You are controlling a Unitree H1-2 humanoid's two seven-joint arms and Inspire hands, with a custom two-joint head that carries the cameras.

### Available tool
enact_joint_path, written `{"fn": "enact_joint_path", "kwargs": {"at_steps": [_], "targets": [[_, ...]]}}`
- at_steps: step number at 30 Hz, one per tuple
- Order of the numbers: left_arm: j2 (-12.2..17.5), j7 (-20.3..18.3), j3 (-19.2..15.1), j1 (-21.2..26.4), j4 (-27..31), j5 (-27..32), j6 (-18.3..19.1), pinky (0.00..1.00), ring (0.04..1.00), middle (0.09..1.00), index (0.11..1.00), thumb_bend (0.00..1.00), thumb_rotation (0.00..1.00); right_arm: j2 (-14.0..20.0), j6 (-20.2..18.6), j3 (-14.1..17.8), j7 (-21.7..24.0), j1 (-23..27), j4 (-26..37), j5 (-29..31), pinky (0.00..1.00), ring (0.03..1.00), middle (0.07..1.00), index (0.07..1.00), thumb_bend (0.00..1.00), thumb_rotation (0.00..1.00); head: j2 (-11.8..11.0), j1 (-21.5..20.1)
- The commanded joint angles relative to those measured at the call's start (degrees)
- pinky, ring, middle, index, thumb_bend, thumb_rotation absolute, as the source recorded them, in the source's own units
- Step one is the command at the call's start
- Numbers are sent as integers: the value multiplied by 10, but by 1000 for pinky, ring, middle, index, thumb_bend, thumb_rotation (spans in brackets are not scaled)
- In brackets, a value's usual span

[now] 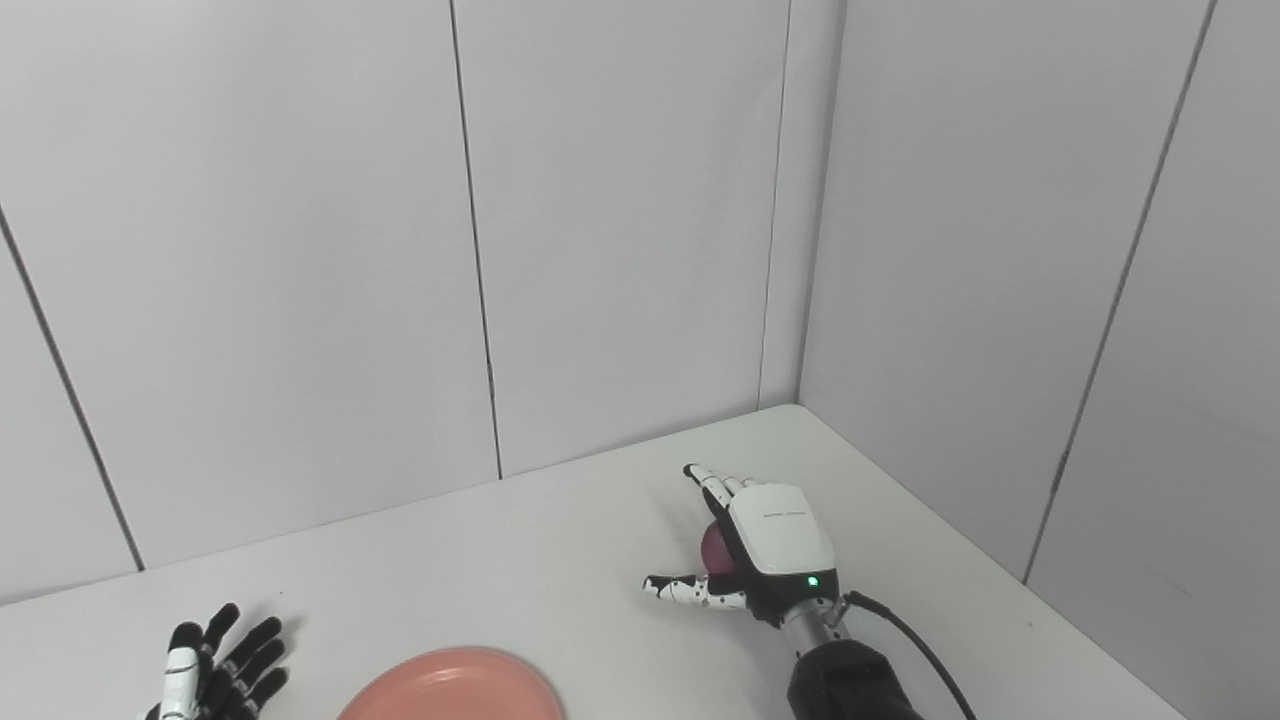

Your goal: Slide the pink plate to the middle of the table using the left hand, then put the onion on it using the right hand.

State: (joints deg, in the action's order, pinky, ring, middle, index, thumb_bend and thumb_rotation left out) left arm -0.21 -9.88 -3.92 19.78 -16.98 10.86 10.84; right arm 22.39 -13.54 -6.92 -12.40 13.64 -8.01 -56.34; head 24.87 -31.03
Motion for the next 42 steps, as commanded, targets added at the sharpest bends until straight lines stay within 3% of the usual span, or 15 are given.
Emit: {"fn": "enact_joint_path", "kwargs": {"at_steps": [1,18,24,31,36,38,42], "targets": [[10,4,1,-5,-12,-1,22,887,884,846,931,606,995,15,4,1,-9,27,-1,5,764,789,816,845,813,749,3,0],[18,-5,8,-6,-13,2,17,864,883,840,930,658,983,34,-6,-15,-4,42,-78,27,674,742,787,815,808,715,15,7],[19,-8,7,-6,-18,2,12,854,874,831,920,664,977,35,-9,-13,1,39,-77,38,532,665,751,794,804,692,17,5],[19,-9,6,-4,-24,2,8,857,876,831,925,668,977,37,-11,-15,7,35,-73,46,356,468,593,668,758,693,17,5],[22,-16,6,-2,-33,2,2,873,881,836,926,662,987,37,-4,-17,0,34,-75,49,321,419,528,579,721,691,20,7],[23,-19,6,-1,-39,2,-2,875,881,834,923,670,984,37,3,-18,-10,35,-81,50,310,402,498,537,672,662,20,7],[23,-17,4,0,-40,2,-1,863,872,822,918,677,976,38,12,-21,-16,36,-87,59,189,250,329,420,534,528,22,8]]}}
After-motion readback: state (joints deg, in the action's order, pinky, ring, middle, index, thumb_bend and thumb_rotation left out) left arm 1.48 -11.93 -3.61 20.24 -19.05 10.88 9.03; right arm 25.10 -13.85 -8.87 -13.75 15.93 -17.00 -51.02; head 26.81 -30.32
